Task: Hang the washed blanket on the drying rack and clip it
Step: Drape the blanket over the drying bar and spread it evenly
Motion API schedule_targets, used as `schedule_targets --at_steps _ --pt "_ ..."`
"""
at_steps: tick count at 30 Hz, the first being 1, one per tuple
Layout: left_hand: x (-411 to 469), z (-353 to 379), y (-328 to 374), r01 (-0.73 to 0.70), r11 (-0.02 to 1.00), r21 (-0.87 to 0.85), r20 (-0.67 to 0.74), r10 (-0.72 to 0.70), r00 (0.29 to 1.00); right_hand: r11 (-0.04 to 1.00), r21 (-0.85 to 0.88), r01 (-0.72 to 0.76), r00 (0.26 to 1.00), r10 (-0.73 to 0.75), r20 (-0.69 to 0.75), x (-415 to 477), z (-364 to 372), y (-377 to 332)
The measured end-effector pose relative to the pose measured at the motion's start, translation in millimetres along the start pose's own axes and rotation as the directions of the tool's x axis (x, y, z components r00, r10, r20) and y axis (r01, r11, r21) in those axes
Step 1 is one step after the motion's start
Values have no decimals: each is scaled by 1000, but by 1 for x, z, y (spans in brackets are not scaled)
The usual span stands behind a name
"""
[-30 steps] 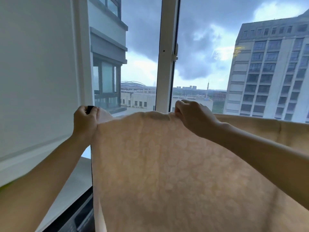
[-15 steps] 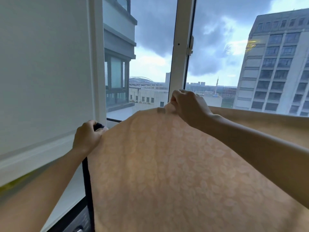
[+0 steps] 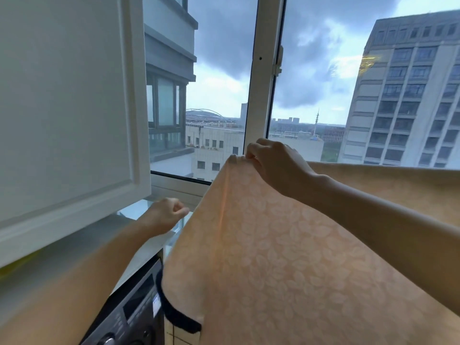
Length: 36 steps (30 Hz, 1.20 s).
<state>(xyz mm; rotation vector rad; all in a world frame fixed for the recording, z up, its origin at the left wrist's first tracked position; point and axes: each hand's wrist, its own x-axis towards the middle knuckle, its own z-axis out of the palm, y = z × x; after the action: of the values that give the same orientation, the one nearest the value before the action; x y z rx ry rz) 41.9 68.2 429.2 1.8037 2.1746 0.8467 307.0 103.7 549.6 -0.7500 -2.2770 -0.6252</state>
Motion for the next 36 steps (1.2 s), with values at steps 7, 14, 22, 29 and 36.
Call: schedule_targets --at_steps 7,14,22,29,36 --pt "8 3 87 -360 831 -424 -91 356 930 998 44 -35 998 33 52 -8 -12 15" --pt "10 -7 100 -463 852 -244 -573 259 778 983 21 -183 983 183 4 -22 -22 28" --pt "-2 -2 96 -383 906 -179 -574 220 789 957 -250 149 983 -170 -63 -37 5 13" --pt "-10 8 143 -604 760 238 -469 635 614 987 -108 116 992 -121 -43 -47 -16 5" --pt "0 25 136 -571 761 307 -580 626 521 962 -252 -107 987 72 -144 -97 -59 40"
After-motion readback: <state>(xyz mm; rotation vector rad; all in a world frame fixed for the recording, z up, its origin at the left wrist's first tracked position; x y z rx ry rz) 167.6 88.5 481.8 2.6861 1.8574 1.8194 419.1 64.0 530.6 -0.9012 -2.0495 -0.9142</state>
